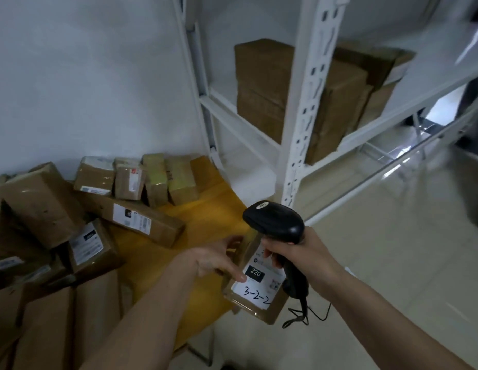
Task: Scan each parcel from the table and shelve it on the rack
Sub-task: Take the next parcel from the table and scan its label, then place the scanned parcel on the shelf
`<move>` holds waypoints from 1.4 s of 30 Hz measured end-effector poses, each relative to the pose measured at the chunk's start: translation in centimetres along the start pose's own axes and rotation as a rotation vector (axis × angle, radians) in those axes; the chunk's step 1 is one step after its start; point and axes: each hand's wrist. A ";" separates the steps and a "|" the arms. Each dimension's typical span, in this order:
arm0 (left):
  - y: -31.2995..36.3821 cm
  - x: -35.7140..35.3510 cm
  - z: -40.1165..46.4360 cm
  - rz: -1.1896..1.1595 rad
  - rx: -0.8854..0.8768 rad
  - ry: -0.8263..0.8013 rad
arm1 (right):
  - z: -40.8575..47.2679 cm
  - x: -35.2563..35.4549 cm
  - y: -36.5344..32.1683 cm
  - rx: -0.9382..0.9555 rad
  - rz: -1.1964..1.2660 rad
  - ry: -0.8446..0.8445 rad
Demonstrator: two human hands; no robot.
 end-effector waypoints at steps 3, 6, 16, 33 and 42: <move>3.8 -2.8 1.2 0.052 -0.016 0.002 | -1.9 4.2 -0.6 0.032 0.030 0.031; 8.1 -6.3 2.5 0.074 -0.025 0.001 | -4.1 9.2 -1.2 0.061 0.061 0.087; 20.6 -16.1 6.1 0.040 -0.071 0.203 | -9.3 23.7 -4.1 0.130 0.145 0.208; 34.9 -17.1 12.3 0.188 -0.166 0.768 | -5.1 34.3 -9.6 0.258 0.297 0.316; 41.5 -12.1 14.7 0.610 -0.288 1.110 | 0.9 36.3 -14.4 0.351 0.317 0.327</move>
Point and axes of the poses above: each hand's wrist, its own z-axis towards the middle knuckle, its own x-axis out of the back of the hand, y = z × x, and after that the axes turned 14 degrees about z, right-handed
